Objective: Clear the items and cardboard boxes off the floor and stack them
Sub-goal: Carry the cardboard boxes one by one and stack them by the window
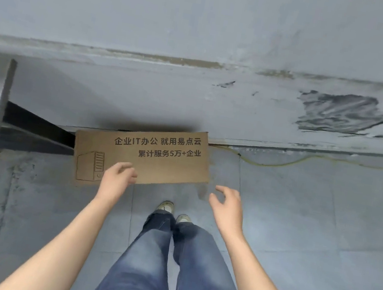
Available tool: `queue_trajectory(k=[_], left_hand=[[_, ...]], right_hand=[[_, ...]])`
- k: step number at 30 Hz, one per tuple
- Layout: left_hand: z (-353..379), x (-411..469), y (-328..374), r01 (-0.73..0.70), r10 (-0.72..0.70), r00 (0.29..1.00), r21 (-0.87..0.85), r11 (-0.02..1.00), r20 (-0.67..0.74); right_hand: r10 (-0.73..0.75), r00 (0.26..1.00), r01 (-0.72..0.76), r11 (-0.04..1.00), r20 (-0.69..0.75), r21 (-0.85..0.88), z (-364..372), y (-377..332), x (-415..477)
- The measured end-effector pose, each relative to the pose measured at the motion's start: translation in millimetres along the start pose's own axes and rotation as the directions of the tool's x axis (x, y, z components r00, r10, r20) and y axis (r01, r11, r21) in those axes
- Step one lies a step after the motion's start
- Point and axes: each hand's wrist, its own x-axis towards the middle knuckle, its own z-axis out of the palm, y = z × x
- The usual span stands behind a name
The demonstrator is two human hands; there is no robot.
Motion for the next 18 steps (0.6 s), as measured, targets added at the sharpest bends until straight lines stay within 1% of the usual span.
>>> queue_trajectory(k=[3, 6, 8, 10, 12, 15, 18], left_hand=[[24.8, -38.2, 11.6, -0.022, 0.025, 0.998, -0.046, 0.999, 0.061], [63.0, -68.0, 21.6, -0.049, 0.046, 0.982, 0.011, 0.999, 0.184], [92.6, -88.8, 34.2, -0.127, 0.088, 0.942, 0.101, 0.987, 0.325], [121.6, -106.7, 48.8, -0.238, 0.138, 0.879, 0.169, 0.957, 0.457], [148.5, -124.5, 64.3, -0.296, 0.163, 0.831, 0.174, 0.939, 0.532], [190.3, -155.5, 82.8, -0.359, 0.194, 0.796, 0.190, 0.914, 0.573], [243.3, -191.8, 87.1, -0.446, 0.237, 0.747, 0.204, 0.872, 0.621]], right_hand=[[0.030, 0.997, -0.025, 0.997, -0.070, 0.076, -25.5, 19.0, -40.5], [0.113, 0.988, -0.097, 0.984, -0.104, 0.149, -44.2, 41.3, -74.0], [0.185, 0.973, -0.151, 0.963, -0.140, 0.223, -61.5, 56.1, -91.2], [0.224, 0.952, -0.162, 0.947, -0.209, 0.277, -84.8, 71.0, -101.9], [0.264, 0.919, -0.158, 0.926, -0.293, 0.342, -110.6, 88.2, -111.6], [0.342, 0.860, -0.153, 0.881, -0.378, 0.448, -142.4, 125.7, -133.6], [0.433, 0.786, -0.146, 0.824, -0.441, 0.547, -166.6, 182.7, -165.0]])
